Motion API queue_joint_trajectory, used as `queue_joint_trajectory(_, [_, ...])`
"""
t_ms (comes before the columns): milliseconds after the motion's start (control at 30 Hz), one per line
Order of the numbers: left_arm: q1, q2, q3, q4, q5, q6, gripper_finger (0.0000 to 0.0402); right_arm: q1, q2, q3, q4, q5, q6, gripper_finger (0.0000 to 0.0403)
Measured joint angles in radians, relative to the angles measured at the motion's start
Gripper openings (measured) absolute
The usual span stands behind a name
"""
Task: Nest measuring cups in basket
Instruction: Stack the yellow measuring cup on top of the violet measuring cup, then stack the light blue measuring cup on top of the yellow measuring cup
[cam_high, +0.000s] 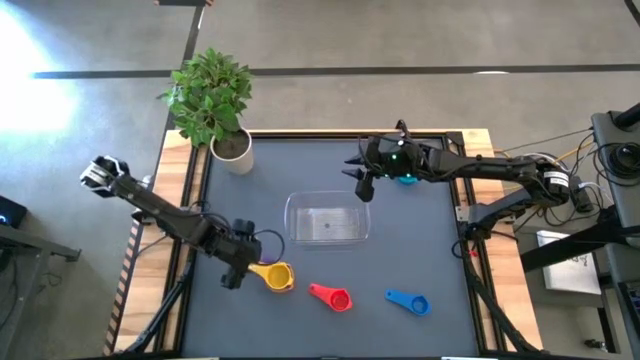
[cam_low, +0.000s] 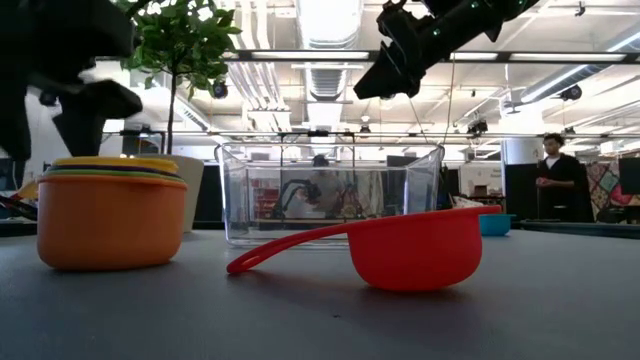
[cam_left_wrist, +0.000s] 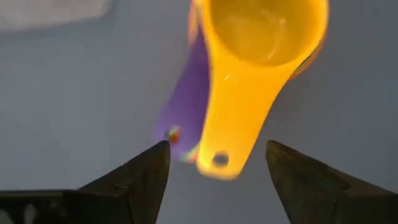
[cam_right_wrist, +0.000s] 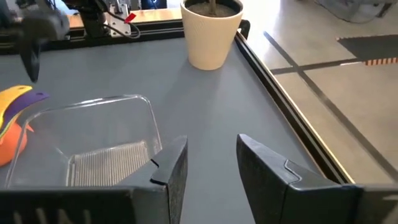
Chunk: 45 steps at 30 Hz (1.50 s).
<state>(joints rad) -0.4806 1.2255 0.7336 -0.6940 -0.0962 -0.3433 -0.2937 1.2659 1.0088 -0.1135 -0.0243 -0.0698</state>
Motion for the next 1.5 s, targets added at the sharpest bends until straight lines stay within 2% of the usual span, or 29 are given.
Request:
queue_joint_trajectory(100, [0.003,-0.015,0.073,-0.105,-0.041,-0.041,0.0254,-0.002,0.000,0.000,0.000,0.000,-0.013,0.0130])
queue_joint_trajectory(267, [-0.003,-0.113,0.087,-0.032,-0.124,-0.020,0.0245,-0.015,0.000,0.000,-0.004,-0.001,-0.033,0.0127])
queue_joint_trajectory(500, [-0.002,-0.340,-0.096,0.296,-0.167,0.052,0.0232,-0.042,0.000,-0.012,-0.008,0.000,-0.038,0.0123])
queue_joint_trajectory(633, [-0.002,-0.465,-0.209,0.503,-0.234,0.086,0.0231,-0.058,0.000,-0.024,-0.008,0.001,-0.029,0.0125])
queue_joint_trajectory(733, [-0.002,-0.534,-0.289,0.661,-0.284,0.179,0.0231,-0.070,0.000,-0.028,-0.008,0.001,-0.028,0.0123])
queue_joint_trajectory(933, [0.007,-0.620,-0.420,0.937,-0.290,0.379,0.0231,-0.093,0.000,-0.032,-0.008,0.049,-0.009,0.0121])
queue_joint_trajectory(1133, [0.055,-0.662,-0.473,0.992,-0.292,0.424,0.0231,-0.118,0.000,-0.049,-0.010,0.128,0.042,0.0119])
queue_joint_trajectory(1500, [0.119,-0.650,-0.491,0.979,-0.287,0.419,0.0231,-0.215,0.000,-0.070,-0.099,0.130,0.124,0.0118])
